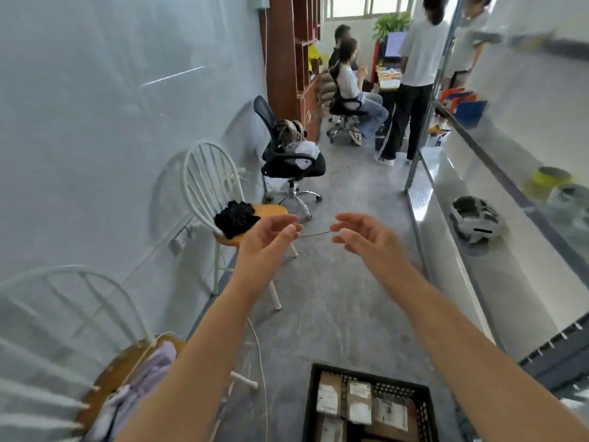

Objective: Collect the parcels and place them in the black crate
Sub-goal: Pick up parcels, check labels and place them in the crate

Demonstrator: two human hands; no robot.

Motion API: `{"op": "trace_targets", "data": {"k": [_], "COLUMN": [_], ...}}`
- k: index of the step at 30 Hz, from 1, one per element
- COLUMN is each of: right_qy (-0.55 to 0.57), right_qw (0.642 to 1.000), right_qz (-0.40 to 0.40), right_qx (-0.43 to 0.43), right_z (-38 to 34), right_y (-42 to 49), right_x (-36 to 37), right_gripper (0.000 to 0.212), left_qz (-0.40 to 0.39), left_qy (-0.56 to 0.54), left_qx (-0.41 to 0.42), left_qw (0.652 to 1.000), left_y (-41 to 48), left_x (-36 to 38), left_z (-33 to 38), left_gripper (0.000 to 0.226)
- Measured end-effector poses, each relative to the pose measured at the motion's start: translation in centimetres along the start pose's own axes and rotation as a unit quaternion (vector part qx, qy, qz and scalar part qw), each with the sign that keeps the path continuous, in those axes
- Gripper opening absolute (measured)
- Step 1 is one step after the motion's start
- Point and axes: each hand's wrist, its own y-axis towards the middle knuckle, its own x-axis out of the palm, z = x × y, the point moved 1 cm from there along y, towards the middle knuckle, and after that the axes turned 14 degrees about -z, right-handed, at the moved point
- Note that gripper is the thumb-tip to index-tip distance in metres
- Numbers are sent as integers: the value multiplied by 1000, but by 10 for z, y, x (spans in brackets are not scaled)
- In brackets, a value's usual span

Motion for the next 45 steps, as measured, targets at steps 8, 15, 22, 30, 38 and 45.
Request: {"op": "trace_targets", "data": {"k": [8,15,22,30,38,45], "right_qy": [36,72,114,118,132,142], "right_qw": [982,921,830,724,652,615], "right_qz": [-181,-374,-541,-675,-743,-773], "right_qx": [-51,-78,-75,-84,-72,-59], "right_z": [-48,-69,-86,-119,-148,-164], "right_y": [-1,-45,-145,-278,-428,-553], "right_x": [89,186,283,372,460,538], "right_gripper": [23,19,20,21,22,20], "left_qz": [157,343,525,657,730,771], "left_qy": [86,148,201,223,220,225], "left_qx": [21,-7,-50,-52,-69,-80], "left_qw": [984,928,826,719,643,591], "left_y": [-100,-237,-404,-566,-724,-869], "left_x": [-46,-48,-15,36,80,100], "left_z": [72,103,135,182,222,243], "left_gripper": [20,19,15,14,15,16]}}
